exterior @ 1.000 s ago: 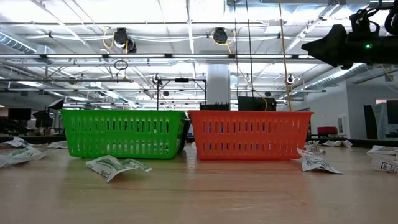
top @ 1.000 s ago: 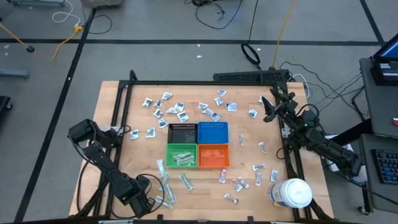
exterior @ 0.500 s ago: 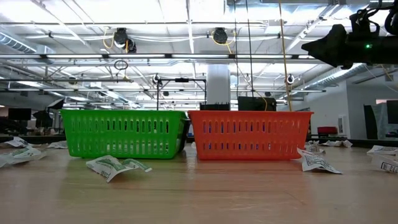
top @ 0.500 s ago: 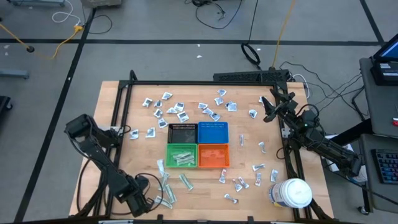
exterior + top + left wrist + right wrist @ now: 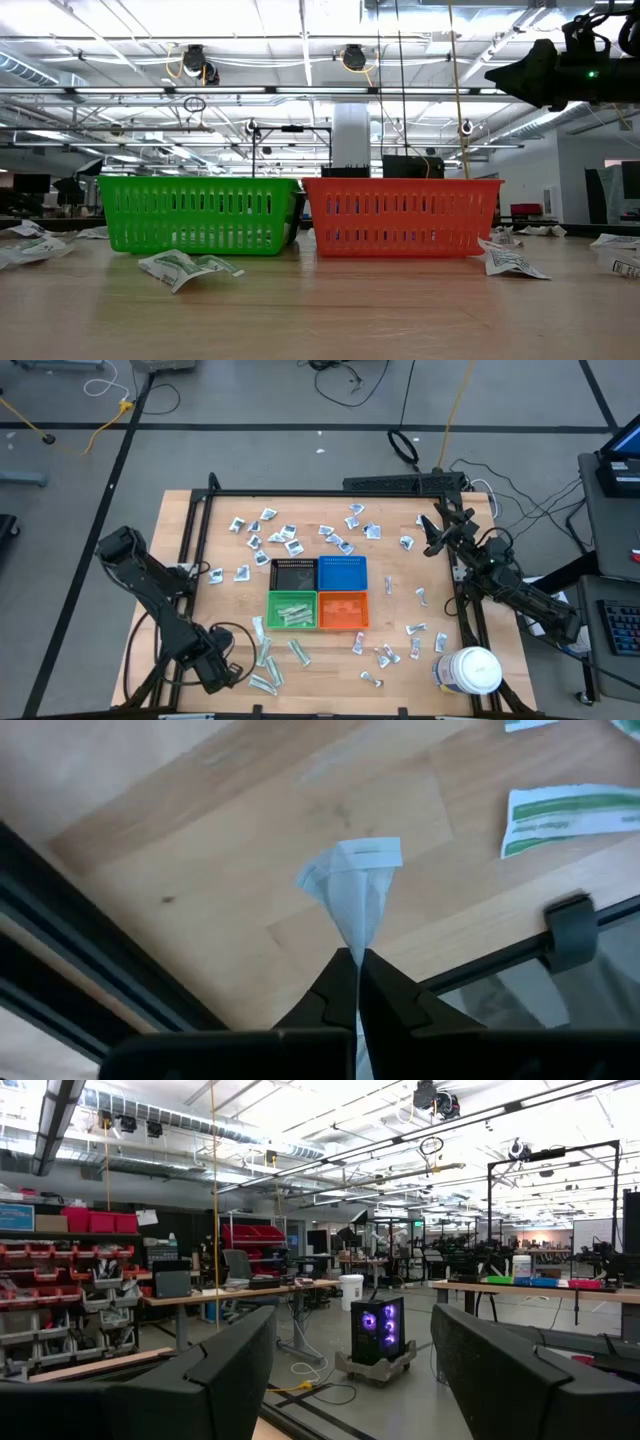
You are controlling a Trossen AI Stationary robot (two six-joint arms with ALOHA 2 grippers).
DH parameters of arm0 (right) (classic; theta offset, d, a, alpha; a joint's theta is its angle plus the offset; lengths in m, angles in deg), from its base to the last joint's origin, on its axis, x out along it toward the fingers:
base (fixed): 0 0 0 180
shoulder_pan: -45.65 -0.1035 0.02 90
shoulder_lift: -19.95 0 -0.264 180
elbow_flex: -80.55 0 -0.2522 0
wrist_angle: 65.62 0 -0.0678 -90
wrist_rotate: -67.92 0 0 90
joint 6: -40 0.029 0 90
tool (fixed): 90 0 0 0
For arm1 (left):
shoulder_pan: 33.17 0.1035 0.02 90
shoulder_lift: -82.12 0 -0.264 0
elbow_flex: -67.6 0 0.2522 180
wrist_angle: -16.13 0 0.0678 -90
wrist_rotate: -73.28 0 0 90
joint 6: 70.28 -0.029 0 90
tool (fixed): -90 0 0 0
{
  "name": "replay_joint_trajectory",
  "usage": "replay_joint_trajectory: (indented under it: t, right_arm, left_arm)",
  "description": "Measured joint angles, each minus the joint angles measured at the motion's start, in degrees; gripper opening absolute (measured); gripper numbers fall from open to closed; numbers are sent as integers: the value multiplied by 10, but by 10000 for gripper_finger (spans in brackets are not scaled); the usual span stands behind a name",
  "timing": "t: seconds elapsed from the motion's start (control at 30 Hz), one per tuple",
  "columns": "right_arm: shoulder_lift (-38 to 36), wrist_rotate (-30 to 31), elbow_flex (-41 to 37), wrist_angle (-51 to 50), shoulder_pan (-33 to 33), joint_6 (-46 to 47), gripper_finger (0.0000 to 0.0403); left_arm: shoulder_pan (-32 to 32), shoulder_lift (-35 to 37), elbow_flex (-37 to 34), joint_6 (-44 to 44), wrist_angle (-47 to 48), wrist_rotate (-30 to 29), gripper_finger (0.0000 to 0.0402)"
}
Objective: Pick & Place First Aid Supplies
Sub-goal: Put the bandage into the green bin
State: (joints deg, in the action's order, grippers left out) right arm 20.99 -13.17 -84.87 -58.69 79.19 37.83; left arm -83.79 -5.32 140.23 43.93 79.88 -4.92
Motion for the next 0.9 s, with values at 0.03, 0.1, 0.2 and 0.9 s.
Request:
replay_joint_trajectory:
  t: [0.03,0.1,0.2,0.9]
  right_arm:
    - [0,0,0,0,0,0,263]
    - [0,0,0,0,0,0,263]
    - [0,0,0,0,0,0,263]
    - [0,0,0,0,0,0,263]
  left_arm:
    - [5,0,0,-15,0,5,4]
    - [26,0,0,-50,0,18,3]
    - [70,0,0,-120,0,19,3]
    - [394,-77,128,-700,119,32,1]
